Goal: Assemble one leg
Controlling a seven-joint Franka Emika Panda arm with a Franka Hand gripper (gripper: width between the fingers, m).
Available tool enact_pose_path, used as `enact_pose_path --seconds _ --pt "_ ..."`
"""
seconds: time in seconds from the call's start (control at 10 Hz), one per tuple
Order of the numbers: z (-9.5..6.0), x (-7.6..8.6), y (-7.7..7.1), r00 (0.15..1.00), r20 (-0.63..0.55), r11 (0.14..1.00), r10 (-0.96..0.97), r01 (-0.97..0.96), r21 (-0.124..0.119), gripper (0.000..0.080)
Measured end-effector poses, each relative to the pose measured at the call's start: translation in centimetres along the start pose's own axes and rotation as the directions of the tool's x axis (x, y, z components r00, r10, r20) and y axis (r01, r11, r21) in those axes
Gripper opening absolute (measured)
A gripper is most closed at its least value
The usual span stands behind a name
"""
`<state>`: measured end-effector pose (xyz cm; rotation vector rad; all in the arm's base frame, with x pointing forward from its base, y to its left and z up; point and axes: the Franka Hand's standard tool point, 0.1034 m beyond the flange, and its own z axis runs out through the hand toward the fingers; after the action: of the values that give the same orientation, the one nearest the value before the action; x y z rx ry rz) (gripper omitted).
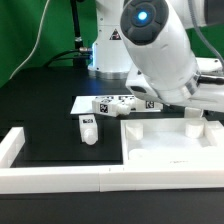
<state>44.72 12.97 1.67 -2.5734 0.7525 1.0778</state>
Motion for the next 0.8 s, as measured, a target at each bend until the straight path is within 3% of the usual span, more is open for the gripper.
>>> enact_pose_path --seconds 0.1,0.2,0.5,0.8 --pt "0.14 -0.23 0.12 1.0 0.014 1.0 0.002 -0.002 -0.008 0.0649" --pt "0.06 -0.62 0.1 1.0 0.025 0.999 0.002 -0.001 -0.033 0.0649" --pt "-0.01 -0.42 0.17 1.0 0.018 1.0 0.003 -0.003 -0.029 0.0649" --pt "-0.73 -0.79 0.42 0.994 0.107 0.998 0.037 -0.043 0.053 0.0649"
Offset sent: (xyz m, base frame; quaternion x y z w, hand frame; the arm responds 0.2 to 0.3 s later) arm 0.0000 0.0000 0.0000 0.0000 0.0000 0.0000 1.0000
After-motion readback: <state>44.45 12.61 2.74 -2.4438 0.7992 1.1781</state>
